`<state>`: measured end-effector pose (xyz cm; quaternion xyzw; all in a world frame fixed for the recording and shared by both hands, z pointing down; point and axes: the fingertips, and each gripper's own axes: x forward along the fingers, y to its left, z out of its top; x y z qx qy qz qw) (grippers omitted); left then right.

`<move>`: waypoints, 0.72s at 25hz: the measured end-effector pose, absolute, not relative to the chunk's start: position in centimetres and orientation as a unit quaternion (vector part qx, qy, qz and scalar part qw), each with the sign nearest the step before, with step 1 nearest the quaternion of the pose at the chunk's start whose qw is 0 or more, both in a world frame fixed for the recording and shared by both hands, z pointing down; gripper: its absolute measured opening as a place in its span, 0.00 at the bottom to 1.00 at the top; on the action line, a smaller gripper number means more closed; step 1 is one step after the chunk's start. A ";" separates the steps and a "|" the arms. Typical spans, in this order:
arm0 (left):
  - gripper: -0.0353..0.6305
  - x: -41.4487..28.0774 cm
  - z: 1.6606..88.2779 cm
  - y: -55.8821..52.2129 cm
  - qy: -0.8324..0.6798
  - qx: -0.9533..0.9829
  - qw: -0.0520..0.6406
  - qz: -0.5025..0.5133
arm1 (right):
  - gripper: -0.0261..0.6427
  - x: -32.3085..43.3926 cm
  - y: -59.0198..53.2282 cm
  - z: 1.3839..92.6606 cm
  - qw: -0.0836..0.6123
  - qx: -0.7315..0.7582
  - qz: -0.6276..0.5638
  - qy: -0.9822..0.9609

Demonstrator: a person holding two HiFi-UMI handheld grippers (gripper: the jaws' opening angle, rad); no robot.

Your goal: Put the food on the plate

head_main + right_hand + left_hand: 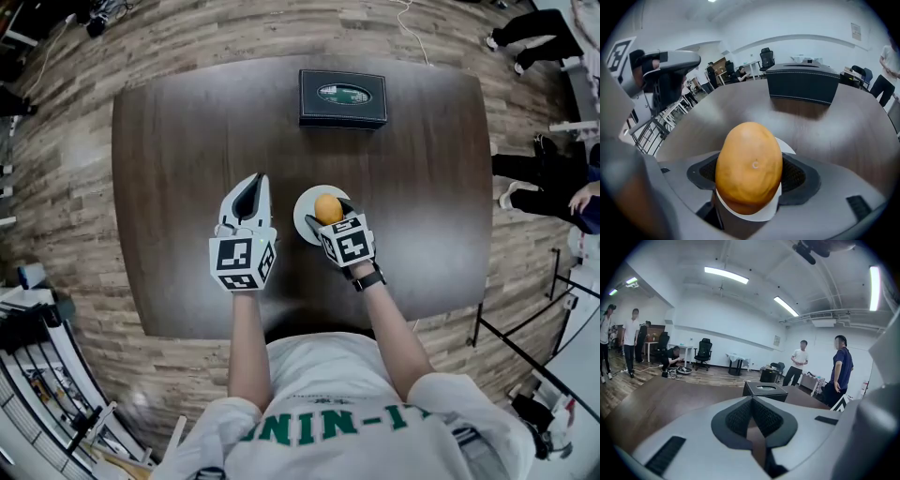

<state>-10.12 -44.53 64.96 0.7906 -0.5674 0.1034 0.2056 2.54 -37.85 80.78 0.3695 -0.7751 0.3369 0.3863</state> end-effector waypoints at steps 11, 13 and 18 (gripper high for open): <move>0.07 -10.1 65.8 -44.4 -0.567 0.787 0.216 0.108 | 0.56 2.5 -37.4 82.9 0.428 0.373 0.323 -0.758; 0.07 -10.1 65.7 -44.5 -0.567 0.788 0.215 0.107 | 0.56 2.3 -37.5 82.8 0.429 0.377 0.320 -0.756; 0.07 -10.0 65.4 -44.3 -0.567 0.788 0.214 0.108 | 0.67 2.3 -37.6 82.7 0.432 0.380 0.315 -0.755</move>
